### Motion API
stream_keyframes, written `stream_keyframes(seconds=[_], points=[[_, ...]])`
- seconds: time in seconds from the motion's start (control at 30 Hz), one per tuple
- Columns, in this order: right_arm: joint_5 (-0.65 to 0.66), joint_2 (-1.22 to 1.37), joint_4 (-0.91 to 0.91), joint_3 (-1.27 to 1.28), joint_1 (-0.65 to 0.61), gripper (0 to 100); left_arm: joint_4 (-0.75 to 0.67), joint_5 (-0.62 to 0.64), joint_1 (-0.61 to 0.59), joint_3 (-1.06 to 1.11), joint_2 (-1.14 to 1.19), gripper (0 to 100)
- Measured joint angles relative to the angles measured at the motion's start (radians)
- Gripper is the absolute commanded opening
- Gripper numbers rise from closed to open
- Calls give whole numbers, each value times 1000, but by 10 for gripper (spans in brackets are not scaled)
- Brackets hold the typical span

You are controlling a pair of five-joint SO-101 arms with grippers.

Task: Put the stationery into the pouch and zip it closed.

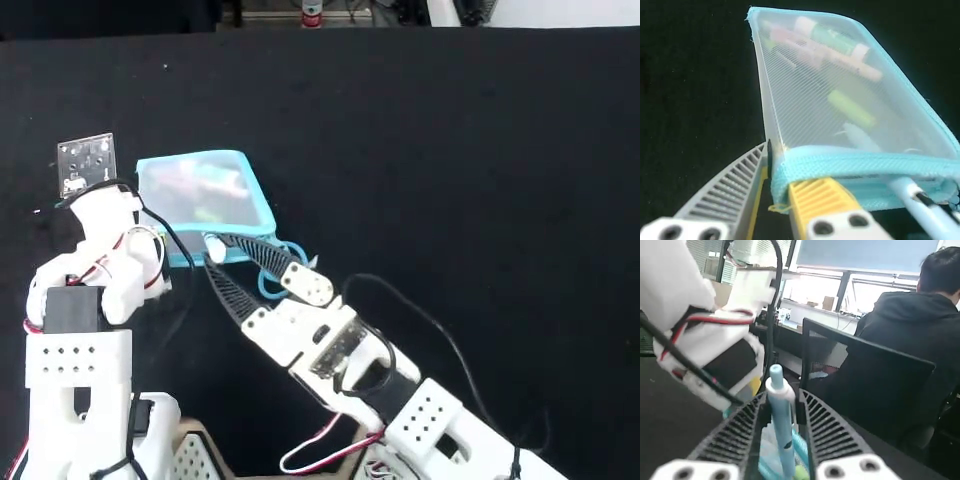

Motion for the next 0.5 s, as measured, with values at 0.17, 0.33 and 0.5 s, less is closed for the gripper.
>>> stream_keyframes(seconds=[0.17,0.33,0.5], points=[[0,-48,51,32,0,102,0,0,0,0,0,29],[-46,-66,399,-103,-18,215,0,0,0,0,0,29],[-167,-66,760,-330,-17,214,0,0,0,0,0,29]])
